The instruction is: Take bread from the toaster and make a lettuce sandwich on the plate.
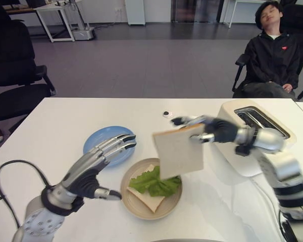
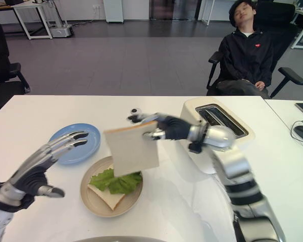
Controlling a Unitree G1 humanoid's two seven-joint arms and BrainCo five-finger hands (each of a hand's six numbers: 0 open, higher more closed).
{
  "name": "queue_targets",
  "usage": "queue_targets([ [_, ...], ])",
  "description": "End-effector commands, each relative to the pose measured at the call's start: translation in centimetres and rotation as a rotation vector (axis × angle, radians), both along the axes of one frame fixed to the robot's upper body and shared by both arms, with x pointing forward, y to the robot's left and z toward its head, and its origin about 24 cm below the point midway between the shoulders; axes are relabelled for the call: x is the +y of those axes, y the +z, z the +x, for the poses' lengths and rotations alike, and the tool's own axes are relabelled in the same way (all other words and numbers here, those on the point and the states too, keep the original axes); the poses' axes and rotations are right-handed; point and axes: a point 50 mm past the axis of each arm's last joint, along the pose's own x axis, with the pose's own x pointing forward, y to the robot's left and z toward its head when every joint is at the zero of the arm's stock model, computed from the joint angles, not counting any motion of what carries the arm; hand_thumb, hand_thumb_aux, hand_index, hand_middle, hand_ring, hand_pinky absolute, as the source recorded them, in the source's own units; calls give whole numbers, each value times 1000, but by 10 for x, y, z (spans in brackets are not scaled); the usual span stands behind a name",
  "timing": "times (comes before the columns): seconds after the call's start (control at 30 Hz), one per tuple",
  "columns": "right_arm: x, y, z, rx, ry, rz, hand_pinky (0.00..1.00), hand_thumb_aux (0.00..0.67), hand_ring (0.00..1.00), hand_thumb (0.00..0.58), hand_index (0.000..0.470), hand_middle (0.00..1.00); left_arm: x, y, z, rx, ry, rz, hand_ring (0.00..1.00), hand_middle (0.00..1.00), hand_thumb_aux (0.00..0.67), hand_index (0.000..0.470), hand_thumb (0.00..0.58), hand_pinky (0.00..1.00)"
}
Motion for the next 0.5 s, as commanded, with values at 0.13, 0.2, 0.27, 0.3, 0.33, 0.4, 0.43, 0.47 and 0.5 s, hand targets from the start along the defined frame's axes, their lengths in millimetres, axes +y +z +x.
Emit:
queue_targets([
  [0.13, 51, -27, 28, 69, 218, -174, 0, 670, 0, 580, 470, 0, 10, 2, -8, 25, 17, 112, 0, 0, 0, 0, 0, 0],
  [0.2, 57, -35, 32, 98, 240, -201, 0, 670, 0, 580, 470, 0, -4, -13, -4, 93, -43, 199, 0, 0, 0, 0, 0, 0],
  [0.27, 61, -40, 36, 110, 237, -212, 0, 670, 0, 580, 470, 0, -20, -31, -2, 154, -111, 323, 0, 0, 0, 0, 0, 0],
  [0.3, 62, -42, 38, 116, 230, -214, 0, 670, 0, 580, 470, 0, -27, -39, -1, 168, -135, 398, 0, 0, 0, 0, 0, 0],
  [0.33, 62, -44, 39, 121, 226, -218, 0, 670, 0, 580, 470, 0, -33, -44, 0, 175, -153, 460, 0, 0, 0, 0, 0, 0],
  [0.4, 64, -49, 38, 126, 227, -236, 0, 670, 0, 580, 470, 0, -45, -48, -1, 171, -199, 503, 0, 0, 0, 0, 0, 0],
  [0.43, 65, -52, 38, 122, 227, -248, 0, 670, 0, 580, 470, 0, -49, -49, -2, 170, -213, 516, 0, 0, 0, 0, 0, 0],
  [0.47, 67, -55, 37, 119, 231, -259, 0, 670, 0, 580, 470, 0, -52, -50, -3, 173, -224, 526, 0, 0, 0, 0, 0, 0],
  [0.5, 68, -58, 36, 114, 230, -271, 0, 670, 0, 580, 470, 0, -53, -52, -4, 182, -228, 545, 0, 0, 0, 0, 0, 0],
])
